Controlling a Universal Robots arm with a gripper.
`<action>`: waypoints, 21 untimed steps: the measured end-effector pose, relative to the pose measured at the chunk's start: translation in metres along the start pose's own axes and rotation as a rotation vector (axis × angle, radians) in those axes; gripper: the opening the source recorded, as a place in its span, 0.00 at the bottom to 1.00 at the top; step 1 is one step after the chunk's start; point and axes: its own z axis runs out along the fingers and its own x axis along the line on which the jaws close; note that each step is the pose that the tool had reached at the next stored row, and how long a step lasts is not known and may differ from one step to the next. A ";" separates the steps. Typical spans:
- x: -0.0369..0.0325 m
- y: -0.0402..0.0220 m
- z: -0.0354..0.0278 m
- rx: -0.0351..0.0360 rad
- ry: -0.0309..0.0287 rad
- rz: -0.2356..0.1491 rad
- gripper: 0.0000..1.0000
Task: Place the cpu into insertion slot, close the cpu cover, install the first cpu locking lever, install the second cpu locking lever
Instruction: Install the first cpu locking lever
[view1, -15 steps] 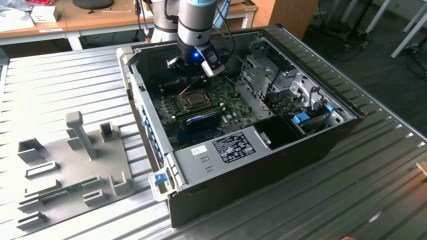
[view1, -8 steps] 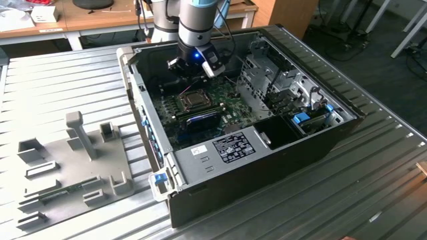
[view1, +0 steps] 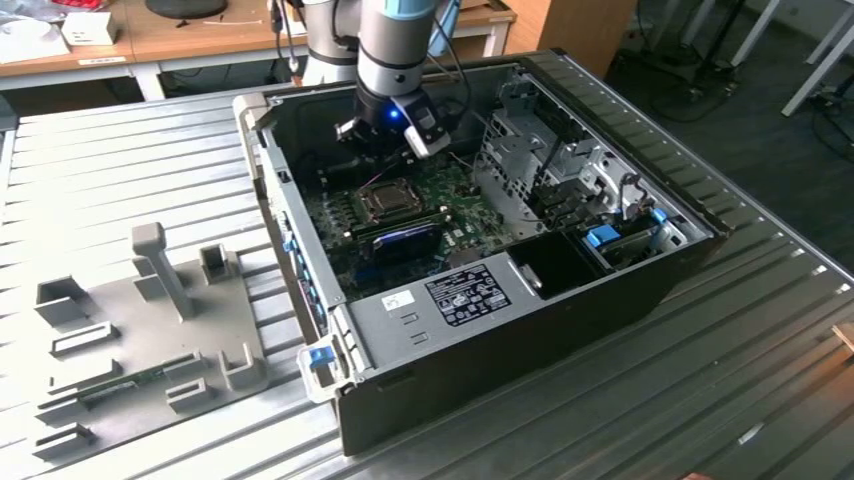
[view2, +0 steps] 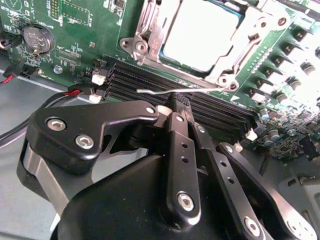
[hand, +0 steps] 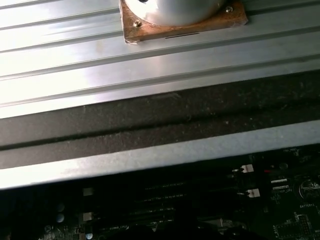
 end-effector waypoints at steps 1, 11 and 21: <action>-0.0001 -0.0002 0.0006 0.0000 0.0000 0.000 0.10; -0.0009 -0.0009 0.0040 0.0003 0.0000 0.000 0.10; 0.0046 0.0002 0.0047 0.0002 -0.0001 0.000 0.10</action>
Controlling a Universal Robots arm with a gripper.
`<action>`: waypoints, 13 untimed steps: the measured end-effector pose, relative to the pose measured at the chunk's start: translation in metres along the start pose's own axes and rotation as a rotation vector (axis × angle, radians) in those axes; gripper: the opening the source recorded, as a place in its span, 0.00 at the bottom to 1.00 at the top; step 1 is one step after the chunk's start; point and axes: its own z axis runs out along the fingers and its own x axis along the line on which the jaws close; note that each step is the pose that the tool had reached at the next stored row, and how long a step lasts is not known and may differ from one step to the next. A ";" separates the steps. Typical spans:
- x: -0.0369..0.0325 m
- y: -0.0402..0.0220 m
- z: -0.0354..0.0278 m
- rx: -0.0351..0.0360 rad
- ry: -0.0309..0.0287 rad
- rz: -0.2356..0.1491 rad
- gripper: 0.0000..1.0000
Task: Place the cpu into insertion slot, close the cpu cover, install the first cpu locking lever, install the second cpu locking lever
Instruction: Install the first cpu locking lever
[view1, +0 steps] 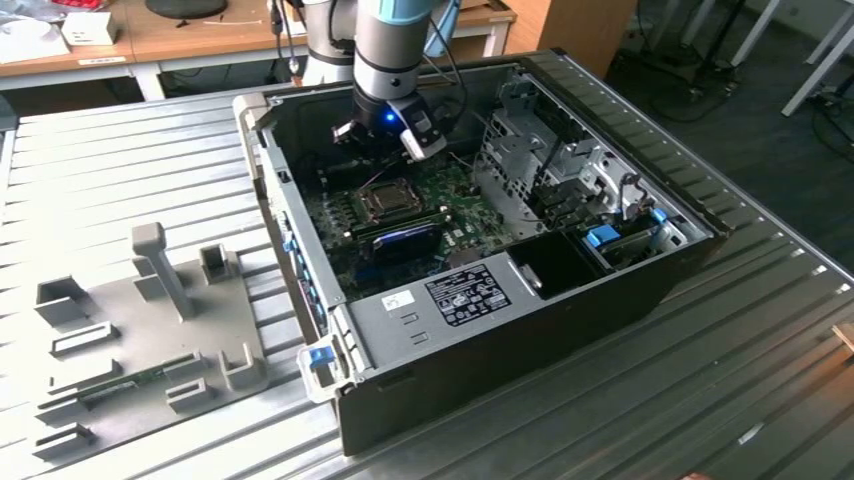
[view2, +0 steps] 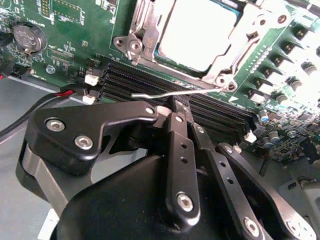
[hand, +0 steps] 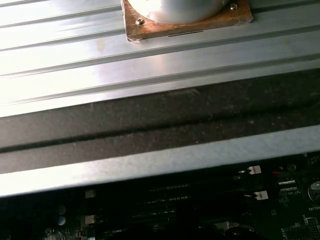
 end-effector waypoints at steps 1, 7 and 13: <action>0.0003 0.0001 0.0000 -0.0001 0.0000 0.000 0.10; 0.0016 0.0010 0.0003 0.0001 0.0000 0.000 0.10; 0.0025 0.0015 0.0002 0.0000 -0.0003 0.000 0.10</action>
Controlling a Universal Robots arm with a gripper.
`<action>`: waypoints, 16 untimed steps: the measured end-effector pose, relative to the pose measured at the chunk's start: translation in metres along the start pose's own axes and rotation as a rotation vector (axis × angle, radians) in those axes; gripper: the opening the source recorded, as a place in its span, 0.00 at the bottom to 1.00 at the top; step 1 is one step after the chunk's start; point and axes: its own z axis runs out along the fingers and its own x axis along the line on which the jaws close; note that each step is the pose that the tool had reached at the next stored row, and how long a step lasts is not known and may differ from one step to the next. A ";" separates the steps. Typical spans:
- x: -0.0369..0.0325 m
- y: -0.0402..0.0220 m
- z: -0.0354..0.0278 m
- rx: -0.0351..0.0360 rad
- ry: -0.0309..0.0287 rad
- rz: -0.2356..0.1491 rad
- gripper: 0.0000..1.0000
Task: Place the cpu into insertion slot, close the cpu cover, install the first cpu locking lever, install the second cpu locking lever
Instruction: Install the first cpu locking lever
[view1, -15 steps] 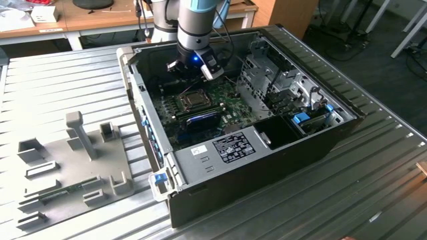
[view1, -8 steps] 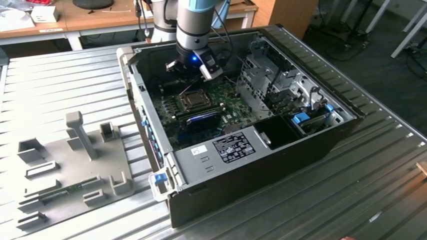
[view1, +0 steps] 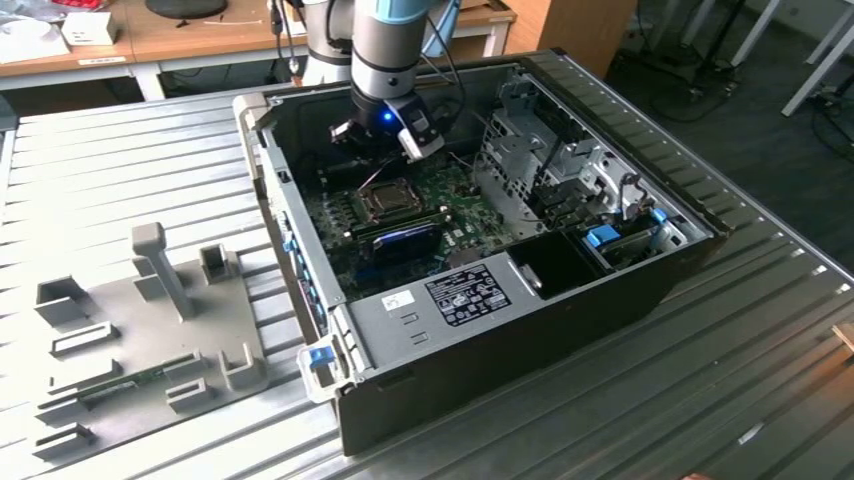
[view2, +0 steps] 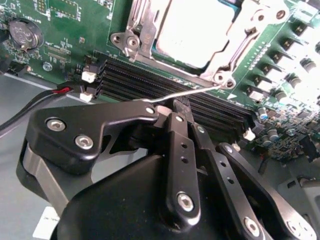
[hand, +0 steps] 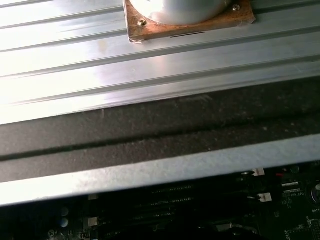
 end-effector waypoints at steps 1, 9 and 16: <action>0.0001 0.0001 -0.0001 0.0001 0.0000 0.000 0.10; 0.0003 0.0017 -0.0050 -0.0001 -0.0002 0.000 0.10; 0.0004 0.0041 -0.0139 -0.0001 -0.0003 0.000 0.10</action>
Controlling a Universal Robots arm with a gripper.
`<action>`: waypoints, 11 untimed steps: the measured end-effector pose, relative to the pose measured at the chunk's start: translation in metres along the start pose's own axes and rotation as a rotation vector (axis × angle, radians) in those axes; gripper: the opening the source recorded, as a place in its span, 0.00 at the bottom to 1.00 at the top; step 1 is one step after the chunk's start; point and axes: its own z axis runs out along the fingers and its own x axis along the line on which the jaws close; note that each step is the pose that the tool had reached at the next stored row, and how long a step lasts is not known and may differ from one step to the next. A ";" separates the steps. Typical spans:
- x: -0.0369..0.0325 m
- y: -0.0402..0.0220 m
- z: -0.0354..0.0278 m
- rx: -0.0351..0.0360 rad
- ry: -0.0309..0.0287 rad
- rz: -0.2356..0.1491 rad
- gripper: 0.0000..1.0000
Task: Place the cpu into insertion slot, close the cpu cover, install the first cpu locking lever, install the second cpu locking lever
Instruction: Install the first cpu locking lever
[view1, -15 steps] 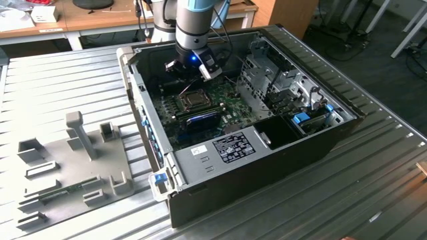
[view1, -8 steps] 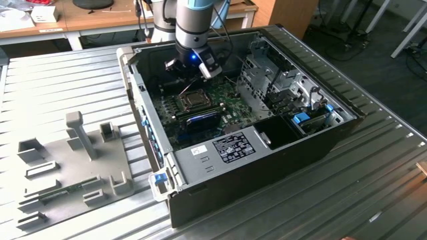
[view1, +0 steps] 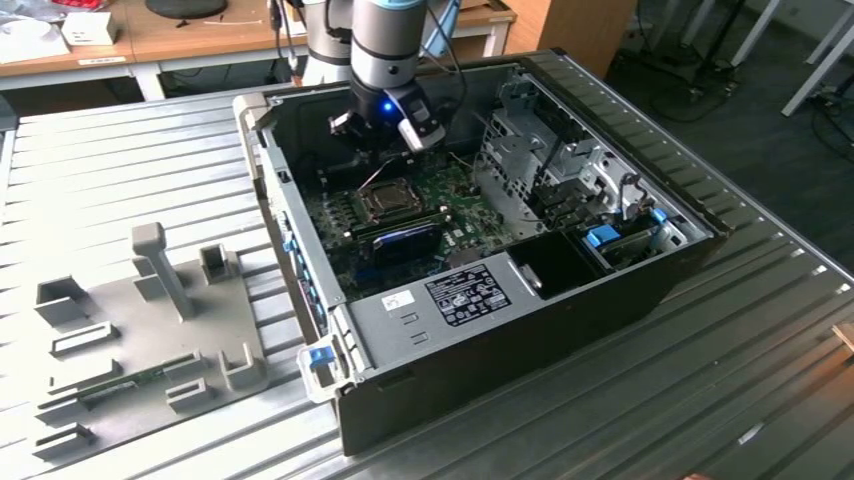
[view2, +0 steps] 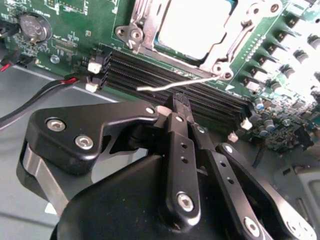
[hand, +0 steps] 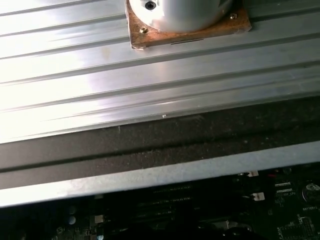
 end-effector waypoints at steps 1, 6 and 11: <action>0.0000 0.0003 -0.0012 0.0000 0.0001 0.000 0.10; -0.0006 -0.0013 -0.0026 -0.0001 -0.0003 0.001 0.10; -0.0020 -0.0051 -0.0036 -0.0082 0.0007 0.002 0.10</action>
